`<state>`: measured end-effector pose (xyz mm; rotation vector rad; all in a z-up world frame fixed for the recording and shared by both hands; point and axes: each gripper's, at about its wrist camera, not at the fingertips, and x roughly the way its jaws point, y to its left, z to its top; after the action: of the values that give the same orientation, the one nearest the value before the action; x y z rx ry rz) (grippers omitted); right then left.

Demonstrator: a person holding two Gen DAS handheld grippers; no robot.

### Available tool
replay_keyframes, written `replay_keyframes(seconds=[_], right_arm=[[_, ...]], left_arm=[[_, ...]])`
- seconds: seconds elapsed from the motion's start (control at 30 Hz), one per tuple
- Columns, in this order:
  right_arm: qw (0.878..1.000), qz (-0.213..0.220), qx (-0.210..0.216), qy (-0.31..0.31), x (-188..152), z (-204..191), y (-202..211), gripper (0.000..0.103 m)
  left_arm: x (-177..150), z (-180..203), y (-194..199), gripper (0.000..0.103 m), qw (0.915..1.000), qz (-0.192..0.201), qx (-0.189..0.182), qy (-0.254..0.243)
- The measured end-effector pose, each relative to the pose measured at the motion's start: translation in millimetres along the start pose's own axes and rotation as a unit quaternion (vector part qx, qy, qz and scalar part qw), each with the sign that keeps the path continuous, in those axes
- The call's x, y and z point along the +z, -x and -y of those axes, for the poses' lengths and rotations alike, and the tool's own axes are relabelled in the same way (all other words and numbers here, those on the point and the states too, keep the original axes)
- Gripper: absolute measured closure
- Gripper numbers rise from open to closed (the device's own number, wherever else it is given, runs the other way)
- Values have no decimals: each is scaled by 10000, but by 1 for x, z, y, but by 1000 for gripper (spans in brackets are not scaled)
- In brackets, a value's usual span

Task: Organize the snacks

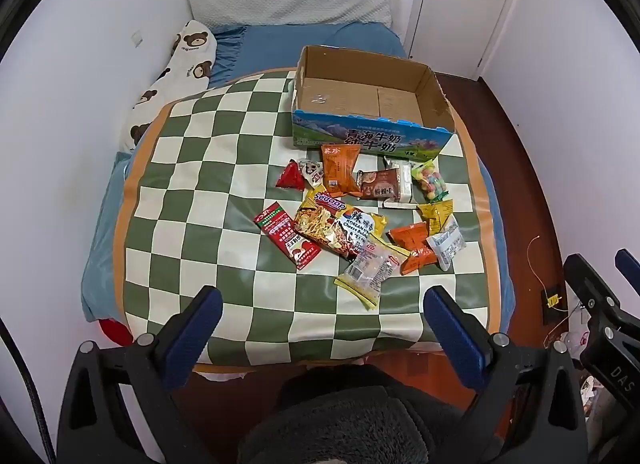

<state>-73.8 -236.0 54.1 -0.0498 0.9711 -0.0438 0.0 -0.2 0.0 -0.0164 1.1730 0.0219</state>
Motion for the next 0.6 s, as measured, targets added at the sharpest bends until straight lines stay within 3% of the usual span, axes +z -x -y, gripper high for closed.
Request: replay_keyframes(seconds=[0.6], right_arm=[[10000, -66, 54, -9, -4, -4, 5, 0]], left_arm=[[-2, -1, 1, 0, 10000, -7, -48, 26]])
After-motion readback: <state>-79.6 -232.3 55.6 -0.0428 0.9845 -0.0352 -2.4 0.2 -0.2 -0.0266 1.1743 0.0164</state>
